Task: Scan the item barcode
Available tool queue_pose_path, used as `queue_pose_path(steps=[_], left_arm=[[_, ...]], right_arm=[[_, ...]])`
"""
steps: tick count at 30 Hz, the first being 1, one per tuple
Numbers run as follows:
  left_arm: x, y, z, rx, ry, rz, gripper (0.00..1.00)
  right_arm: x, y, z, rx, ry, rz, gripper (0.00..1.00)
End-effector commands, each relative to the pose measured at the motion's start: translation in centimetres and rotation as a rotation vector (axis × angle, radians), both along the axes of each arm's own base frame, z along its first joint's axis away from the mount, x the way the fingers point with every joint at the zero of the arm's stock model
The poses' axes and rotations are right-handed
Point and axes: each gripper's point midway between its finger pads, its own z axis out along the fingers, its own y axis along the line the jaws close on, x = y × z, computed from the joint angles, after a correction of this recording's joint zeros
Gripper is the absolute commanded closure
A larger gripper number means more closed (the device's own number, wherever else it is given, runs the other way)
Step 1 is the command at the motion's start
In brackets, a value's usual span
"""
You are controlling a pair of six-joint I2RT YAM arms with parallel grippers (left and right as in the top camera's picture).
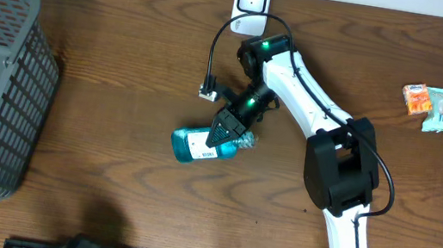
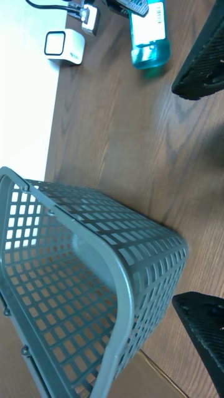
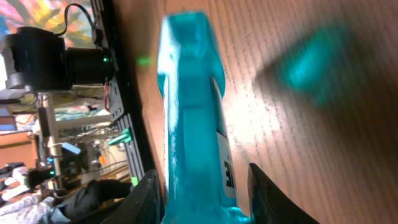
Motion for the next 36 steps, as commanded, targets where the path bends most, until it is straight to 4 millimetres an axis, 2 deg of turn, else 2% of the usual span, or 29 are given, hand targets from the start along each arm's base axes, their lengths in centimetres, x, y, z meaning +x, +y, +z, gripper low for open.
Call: queue_pose_path(steps=[1, 4, 7, 9, 12, 15, 20, 22, 25, 28, 30, 35, 36], left_arm=[[-0.7, 0.3, -1.5, 0.041, 0.081, -0.001, 0.02], [-0.7, 0.3, -1.5, 0.041, 0.081, -0.001, 0.02], [-0.7, 0.3, -1.5, 0.041, 0.081, -0.001, 0.02], [-0.7, 0.3, -1.5, 0.041, 0.081, -0.001, 0.02], [-0.7, 0.3, -1.5, 0.041, 0.081, -0.001, 0.02], [-0.7, 0.3, -1.5, 0.041, 0.081, -0.001, 0.02], [-0.7, 0.3, -1.5, 0.041, 0.081, -0.001, 0.02], [-0.7, 0.3, -1.5, 0.041, 0.081, -0.001, 0.02], [-0.7, 0.3, -1.5, 0.041, 0.081, -0.001, 0.02], [-0.7, 0.3, -1.5, 0.041, 0.081, -0.001, 0.02], [-0.7, 0.3, -1.5, 0.041, 0.081, -0.001, 0.02], [-0.7, 0.3, -1.5, 0.041, 0.081, -0.001, 0.02], [-0.7, 0.3, -1.5, 0.041, 0.081, -0.001, 0.02]], right_arm=[[0.7, 1.1, 1.6, 0.105, -0.022, -0.003, 0.99], [1.1, 1.1, 0.5, 0.079, -0.076, 0.021, 0.99], [2.2, 0.4, -3.0, -0.068, -0.173, 0.019, 0.99], [3.2, -1.0, -5.8, -0.25, -0.231, -0.031, 0.99], [4.6, -2.9, -8.8, -0.447, -0.322, -0.1, 0.99], [5.7, -3.9, -10.5, -0.548, -0.387, -0.169, 0.99], [4.6, -6.0, -11.6, -0.667, -0.372, -0.175, 0.98], [3.8, -6.7, -12.0, -0.696, -0.352, -0.16, 0.77], [2.3, -8.7, -13.3, -0.772, -0.332, -0.128, 0.56], [1.2, -10.2, -14.1, -0.829, -0.322, -0.101, 0.47], [0.7, -10.6, -14.4, -0.842, -0.312, -0.091, 0.37], [-0.4, -11.4, -15.1, -0.881, -0.282, -0.104, 0.74], [-0.5, -11.4, -15.1, -0.889, -0.278, -0.12, 0.76]])
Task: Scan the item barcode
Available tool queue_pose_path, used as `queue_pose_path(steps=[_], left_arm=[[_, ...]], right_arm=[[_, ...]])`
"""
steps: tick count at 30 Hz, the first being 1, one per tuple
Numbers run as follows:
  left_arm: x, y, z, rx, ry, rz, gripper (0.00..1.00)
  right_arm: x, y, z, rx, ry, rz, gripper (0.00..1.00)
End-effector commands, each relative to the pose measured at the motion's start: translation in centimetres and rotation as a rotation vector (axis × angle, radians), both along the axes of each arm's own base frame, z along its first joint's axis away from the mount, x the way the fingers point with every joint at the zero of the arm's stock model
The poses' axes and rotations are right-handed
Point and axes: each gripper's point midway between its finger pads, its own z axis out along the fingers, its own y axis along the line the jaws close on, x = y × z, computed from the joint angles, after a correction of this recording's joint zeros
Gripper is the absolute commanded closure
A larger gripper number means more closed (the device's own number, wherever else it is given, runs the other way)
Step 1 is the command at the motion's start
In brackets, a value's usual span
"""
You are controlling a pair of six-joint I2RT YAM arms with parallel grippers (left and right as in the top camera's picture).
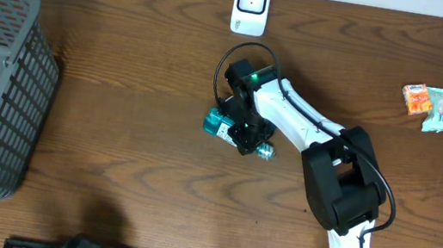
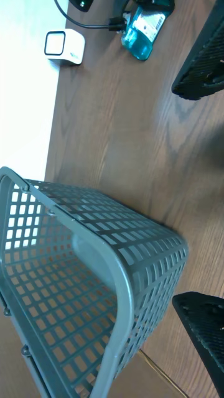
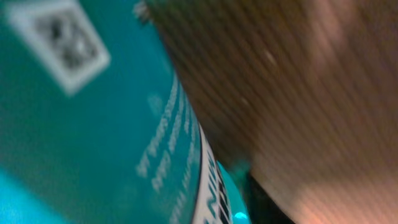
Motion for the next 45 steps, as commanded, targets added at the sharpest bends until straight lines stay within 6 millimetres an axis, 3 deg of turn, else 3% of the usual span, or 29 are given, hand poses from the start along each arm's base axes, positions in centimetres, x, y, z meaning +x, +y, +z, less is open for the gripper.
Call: queue_pose_path(steps=[1, 6, 10, 12, 13, 14, 17, 20, 23, 27, 29, 34, 37, 40, 41, 43, 44, 45], left_arm=[[-0.7, 0.3, -1.5, 0.041, 0.081, -0.001, 0.02], [-0.7, 0.3, -1.5, 0.041, 0.081, -0.001, 0.02], [-0.7, 0.3, -1.5, 0.041, 0.081, -0.001, 0.02], [-0.7, 0.3, -1.5, 0.041, 0.081, -0.001, 0.02], [-0.7, 0.3, -1.5, 0.041, 0.081, -0.001, 0.02], [-0.7, 0.3, -1.5, 0.041, 0.081, -0.001, 0.02], [-0.7, 0.3, -1.5, 0.041, 0.081, -0.001, 0.03], [-0.7, 0.3, -1.5, 0.041, 0.081, -0.001, 0.02], [-0.7, 0.3, -1.5, 0.041, 0.081, -0.001, 0.02], [-0.7, 0.3, -1.5, 0.041, 0.081, -0.001, 0.02], [-0.7, 0.3, -1.5, 0.041, 0.081, -0.001, 0.03], [-0.7, 0.3, -1.5, 0.041, 0.081, -0.001, 0.02], [-0.7, 0.3, -1.5, 0.041, 0.081, -0.001, 0.02], [-0.7, 0.3, -1.5, 0.041, 0.081, -0.001, 0.02], [-0.7, 0.3, -1.5, 0.041, 0.081, -0.001, 0.02], [-0.7, 0.3, -1.5, 0.041, 0.081, -0.001, 0.02], [-0.7, 0.3, -1.5, 0.041, 0.081, -0.001, 0.02], [-0.7, 0.3, -1.5, 0.041, 0.081, -0.001, 0.02]], right_arm=[[-3.1, -3.0, -5.2, -0.178, 0.11, -0.056, 0.83], [-2.3, -3.3, -5.4, -0.229, 0.047, -0.177, 0.99], [-1.6, -2.4, -5.7, -0.201, 0.015, -0.275, 0.99], [-1.7, -1.6, -5.8, -0.166, 0.028, -0.274, 0.89], [-1.9, -1.3, -5.8, -0.146, 0.042, -0.249, 0.9], [-2.0, -1.1, -5.8, -0.131, 0.054, -0.231, 0.99], [-2.6, -0.1, -5.5, -0.082, 0.103, -0.245, 0.99], [-2.3, 1.6, -4.3, 0.004, 0.146, -0.269, 0.99], [-1.1, 4.6, -1.7, 0.157, 0.207, -0.328, 0.99], [1.5, 8.6, 2.1, 0.447, 0.286, -0.421, 0.99], [2.3, 9.3, 2.8, 0.522, 0.298, -0.434, 0.99], [3.5, 8.8, 2.8, 0.545, 0.279, -0.449, 0.99], [4.8, 5.6, 0.1, 0.304, 0.096, -0.469, 0.99], [5.1, 5.3, -0.5, 0.225, 0.01, -0.438, 0.99], [5.1, 5.4, -0.7, 0.205, -0.011, -0.426, 0.97], [5.2, 5.1, -1.0, 0.136, -0.071, -0.419, 0.79], [5.2, 4.8, -1.2, 0.064, -0.138, -0.42, 0.6], [5.2, 4.8, -1.2, 0.041, -0.163, -0.413, 0.48]])
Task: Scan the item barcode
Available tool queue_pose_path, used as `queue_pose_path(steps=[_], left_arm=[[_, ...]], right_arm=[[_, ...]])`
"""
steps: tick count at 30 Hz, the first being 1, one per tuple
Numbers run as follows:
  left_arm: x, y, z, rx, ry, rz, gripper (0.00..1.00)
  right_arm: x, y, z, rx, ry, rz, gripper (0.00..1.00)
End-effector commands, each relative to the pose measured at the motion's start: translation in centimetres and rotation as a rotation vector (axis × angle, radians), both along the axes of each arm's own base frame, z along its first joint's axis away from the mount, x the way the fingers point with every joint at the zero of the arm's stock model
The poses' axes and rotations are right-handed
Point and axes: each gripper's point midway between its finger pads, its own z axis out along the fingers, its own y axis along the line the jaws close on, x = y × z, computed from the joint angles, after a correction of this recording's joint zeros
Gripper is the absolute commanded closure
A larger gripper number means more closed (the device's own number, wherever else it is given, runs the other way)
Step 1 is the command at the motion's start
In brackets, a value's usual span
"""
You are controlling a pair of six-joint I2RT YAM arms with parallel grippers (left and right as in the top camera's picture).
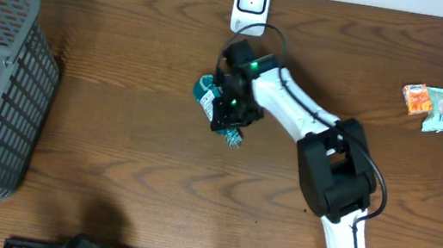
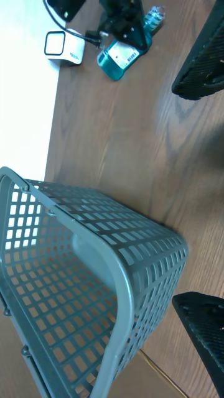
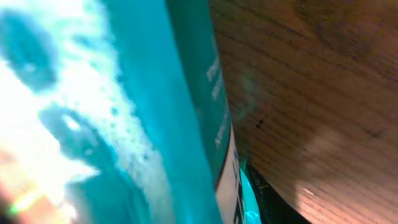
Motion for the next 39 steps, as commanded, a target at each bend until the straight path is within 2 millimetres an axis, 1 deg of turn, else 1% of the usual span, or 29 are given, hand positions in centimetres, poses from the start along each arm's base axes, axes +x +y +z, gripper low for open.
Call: queue_pose_path(steps=[1, 3, 4, 5, 6, 8, 9, 10, 12, 13, 14, 15, 18, 21, 23, 24, 26, 28, 29, 30, 33, 35, 36, 39], left_arm=[[-0.7, 0.3, -1.5, 0.041, 0.081, -0.001, 0.02], [-0.7, 0.3, -1.5, 0.041, 0.081, -0.001, 0.02], [-0.7, 0.3, -1.5, 0.041, 0.081, -0.001, 0.02], [-0.7, 0.3, -1.5, 0.041, 0.081, -0.001, 0.02], [-0.7, 0.3, -1.5, 0.042, 0.081, -0.001, 0.02], [-0.7, 0.3, -1.5, 0.041, 0.081, -0.001, 0.02], [-0.7, 0.3, -1.5, 0.041, 0.081, -0.001, 0.02], [-0.7, 0.3, -1.5, 0.041, 0.081, -0.001, 0.02], [-0.7, 0.3, -1.5, 0.041, 0.081, -0.001, 0.02], [-0.7, 0.3, -1.5, 0.041, 0.081, -0.001, 0.02], [-0.7, 0.3, -1.5, 0.041, 0.081, -0.001, 0.02], [-0.7, 0.3, -1.5, 0.041, 0.081, -0.001, 0.02], [-0.7, 0.3, -1.5, 0.041, 0.081, -0.001, 0.02], [-0.7, 0.3, -1.5, 0.041, 0.081, -0.001, 0.02], [-0.7, 0.3, -1.5, 0.041, 0.081, -0.001, 0.02], [-0.7, 0.3, -1.5, 0.041, 0.081, -0.001, 0.02], [-0.7, 0.3, -1.5, 0.041, 0.081, -0.001, 0.02], [-0.7, 0.3, -1.5, 0.041, 0.081, -0.001, 0.02], [-0.7, 0.3, -1.5, 0.041, 0.081, -0.001, 0.02], [-0.7, 0.3, -1.5, 0.041, 0.081, -0.001, 0.02], [-0.7, 0.3, -1.5, 0.041, 0.081, -0.001, 0.02], [-0.7, 0.3, -1.5, 0.041, 0.081, -0.001, 0.02], [-0.7, 0.3, -1.5, 0.041, 0.081, -0.001, 0.02], [-0.7, 0.3, -1.5, 0.041, 0.081, -0.001, 0.02]], right_arm=[[1.0, -2.4, -2.1, -0.276, -0.152, -0.013, 0.36], [0.5, -2.3, -2.4, -0.315, -0.174, 0.005, 0.34], [0.1, -2.2, -2.5, -0.328, -0.176, 0.017, 0.3], [-0.5, -2.0, -2.8, -0.338, -0.174, 0.033, 0.22], [-0.9, -1.9, -3.0, -0.342, -0.169, 0.043, 0.21], [-2.0, -1.8, -3.5, -0.356, -0.153, 0.065, 0.22], [-2.4, -1.9, -3.7, -0.361, -0.147, 0.071, 0.27], [-2.9, -2.0, -4.0, -0.369, -0.138, 0.079, 0.41], [-3.7, -2.3, -4.5, -0.383, -0.121, 0.09, 0.59], [-4.0, -2.4, -4.7, -0.388, -0.112, 0.094, 0.57], [-4.2, -2.6, -4.8, -0.392, -0.107, 0.095, 0.46], [-4.2, -2.6, -4.9, -0.392, -0.106, 0.095, 0.43], [-3.9, -2.6, -4.9, -0.388, -0.111, 0.09, 0.37], [-3.8, -2.8, -4.7, -0.383, -0.101, 0.082, 0.34], [-3.8, -2.8, -4.0, -0.362, -0.073, 0.071, 0.29], [-3.7, -2.8, -3.2, -0.344, -0.054, 0.062, 0.27], [-3.1, -2.5, -0.7, -0.283, -0.024, 0.037, 0.21], [-2.2, -1.9, 2.0, -0.181, -0.01, 0.037, 0.06], [-1.9, -1.6, 3.1, -0.121, -0.002, 0.045, 0.01], [-1.7, -1.3, 4.2, -0.042, 0.013, 0.057, 0.01], [-1.3, -0.9, 5.6, 0.145, 0.08, 0.061, 0.01], [-1.0, -0.8, 5.8, 0.237, 0.114, 0.071, 0.01], [-0.8, -1.1, 5.5, 0.253, 0.122, 0.066, 0.01], [-0.5, -1.4, 4.1, 0.246, 0.143, 0.053, 0.01]])
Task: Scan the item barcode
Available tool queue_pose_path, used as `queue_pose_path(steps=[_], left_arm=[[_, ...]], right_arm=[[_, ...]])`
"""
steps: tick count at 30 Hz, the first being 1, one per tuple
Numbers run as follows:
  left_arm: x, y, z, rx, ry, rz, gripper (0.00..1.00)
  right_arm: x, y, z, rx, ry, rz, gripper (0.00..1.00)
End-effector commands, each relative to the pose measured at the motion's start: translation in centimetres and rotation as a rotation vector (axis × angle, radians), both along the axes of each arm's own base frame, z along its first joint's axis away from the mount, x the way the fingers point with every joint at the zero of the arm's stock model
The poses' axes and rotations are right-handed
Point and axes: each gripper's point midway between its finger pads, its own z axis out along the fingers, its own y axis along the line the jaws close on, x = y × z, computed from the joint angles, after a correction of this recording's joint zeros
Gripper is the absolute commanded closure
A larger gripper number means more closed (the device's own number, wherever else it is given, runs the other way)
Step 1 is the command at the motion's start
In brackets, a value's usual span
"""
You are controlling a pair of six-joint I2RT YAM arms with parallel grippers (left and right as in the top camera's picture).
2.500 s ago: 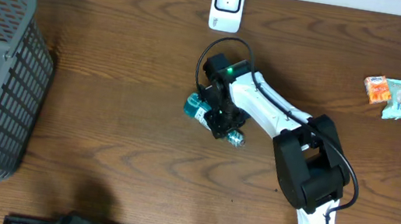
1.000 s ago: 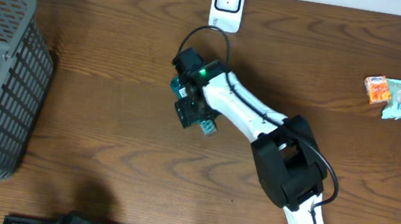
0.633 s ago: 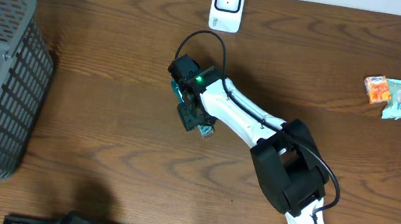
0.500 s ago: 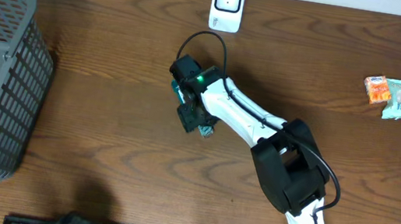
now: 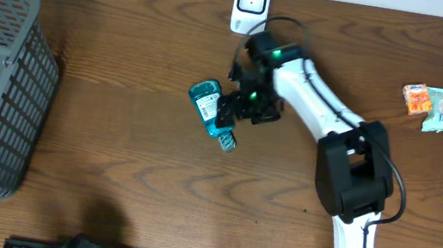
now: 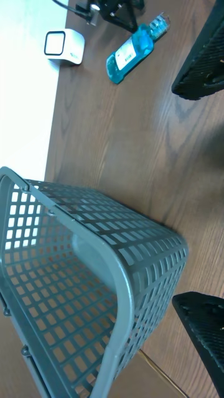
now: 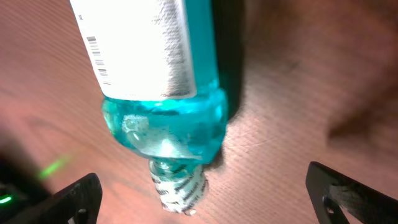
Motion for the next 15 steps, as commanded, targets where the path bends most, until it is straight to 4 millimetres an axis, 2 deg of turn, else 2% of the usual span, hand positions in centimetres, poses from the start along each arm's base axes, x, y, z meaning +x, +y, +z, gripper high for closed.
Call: queue_pose_path(steps=[1, 5, 9, 12, 15], left_arm=[[-0.7, 0.3, -1.5, 0.042, 0.081, -0.001, 0.02], [-0.7, 0.3, -1.5, 0.041, 0.081, -0.001, 0.02], [-0.7, 0.3, -1.5, 0.041, 0.081, -0.001, 0.02], [-0.7, 0.3, -1.5, 0.041, 0.081, -0.001, 0.02], [-0.7, 0.3, -1.5, 0.041, 0.081, -0.001, 0.02]], right_arm=[[-0.9, 2.0, -0.2, 0.132, 0.055, 0.058, 0.01], [-1.9, 2.6, -2.5, 0.132, 0.104, 0.094, 0.01], [-2.4, 2.3, -4.1, 0.096, 0.129, 0.104, 0.01], [-1.7, 0.7, -5.5, -0.033, 0.069, 0.122, 0.11], [-1.5, 0.2, -6.0, -0.095, 0.036, 0.138, 0.18]])
